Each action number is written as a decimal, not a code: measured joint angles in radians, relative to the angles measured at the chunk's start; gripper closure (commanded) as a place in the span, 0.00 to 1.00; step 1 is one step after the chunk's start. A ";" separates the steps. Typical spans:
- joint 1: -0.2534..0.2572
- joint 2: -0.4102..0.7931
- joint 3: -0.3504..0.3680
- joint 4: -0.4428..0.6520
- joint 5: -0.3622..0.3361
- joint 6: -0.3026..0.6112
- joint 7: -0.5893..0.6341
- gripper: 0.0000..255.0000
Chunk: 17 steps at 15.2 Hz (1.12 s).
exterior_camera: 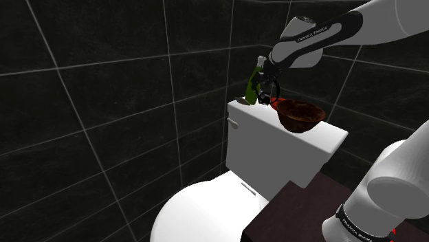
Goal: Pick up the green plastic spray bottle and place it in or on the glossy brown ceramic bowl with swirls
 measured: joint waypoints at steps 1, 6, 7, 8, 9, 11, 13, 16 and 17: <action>0.001 0.006 -0.002 0.004 0.003 0.002 -0.003 0.00; 0.001 0.008 -0.001 0.004 0.002 0.004 -0.001 1.00; 0.001 0.007 -0.001 0.004 0.002 0.003 -0.002 1.00; 0.001 0.004 -0.001 0.002 0.002 0.003 -0.002 1.00; 0.001 0.003 -0.001 -0.001 0.001 0.002 -0.002 1.00; 0.001 0.004 -0.001 -0.002 0.001 0.000 -0.004 1.00; 0.001 0.005 -0.002 0.000 0.002 -0.001 -0.005 1.00; 0.001 0.007 -0.002 0.003 0.002 0.000 -0.004 1.00; 0.001 0.006 0.000 0.005 0.001 -0.006 -0.002 1.00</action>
